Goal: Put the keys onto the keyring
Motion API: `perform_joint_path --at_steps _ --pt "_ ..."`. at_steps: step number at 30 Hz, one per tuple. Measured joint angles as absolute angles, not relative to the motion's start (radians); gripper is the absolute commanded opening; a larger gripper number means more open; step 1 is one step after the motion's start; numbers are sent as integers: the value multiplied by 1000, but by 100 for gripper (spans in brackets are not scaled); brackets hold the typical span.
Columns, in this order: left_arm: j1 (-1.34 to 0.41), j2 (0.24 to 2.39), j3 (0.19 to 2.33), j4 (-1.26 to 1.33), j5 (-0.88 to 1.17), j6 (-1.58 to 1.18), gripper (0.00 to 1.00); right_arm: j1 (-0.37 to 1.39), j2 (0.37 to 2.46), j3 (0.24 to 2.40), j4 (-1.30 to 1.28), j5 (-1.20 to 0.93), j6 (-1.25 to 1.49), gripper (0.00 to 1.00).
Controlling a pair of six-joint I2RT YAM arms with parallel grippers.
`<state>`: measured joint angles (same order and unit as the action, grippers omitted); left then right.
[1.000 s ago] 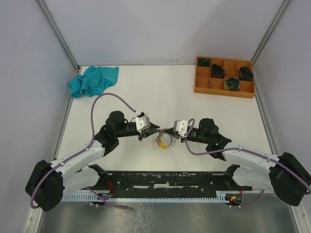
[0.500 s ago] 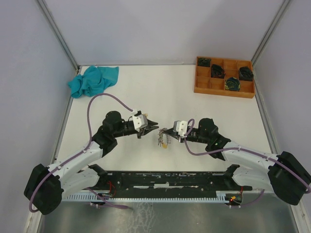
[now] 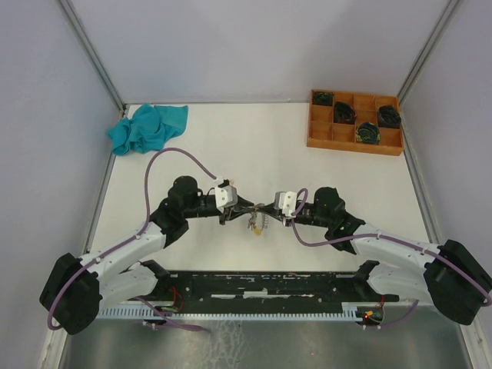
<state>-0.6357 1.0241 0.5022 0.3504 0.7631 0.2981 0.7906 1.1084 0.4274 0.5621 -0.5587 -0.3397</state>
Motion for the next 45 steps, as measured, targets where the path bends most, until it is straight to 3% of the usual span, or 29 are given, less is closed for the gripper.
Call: perform_joint_path --at_steps 19,25,27,32,35,45 --pt "-650 1055 512 326 770 324 18 789 1110 427 568 -577 -315 1" --pt "-656 1059 520 315 772 332 3 789 1114 427 577 -574 -300 1" --pt "-657 1059 525 301 772 339 3 788 1114 427 579 -570 -295 3" --pt "-659 1059 548 241 764 363 3 789 1100 427 550 -563 -302 31" --pt "-661 1059 565 168 739 383 3 789 1056 434 487 -554 -328 38" --pt "-678 1061 651 -41 643 424 3 789 1008 526 279 -526 -419 39"
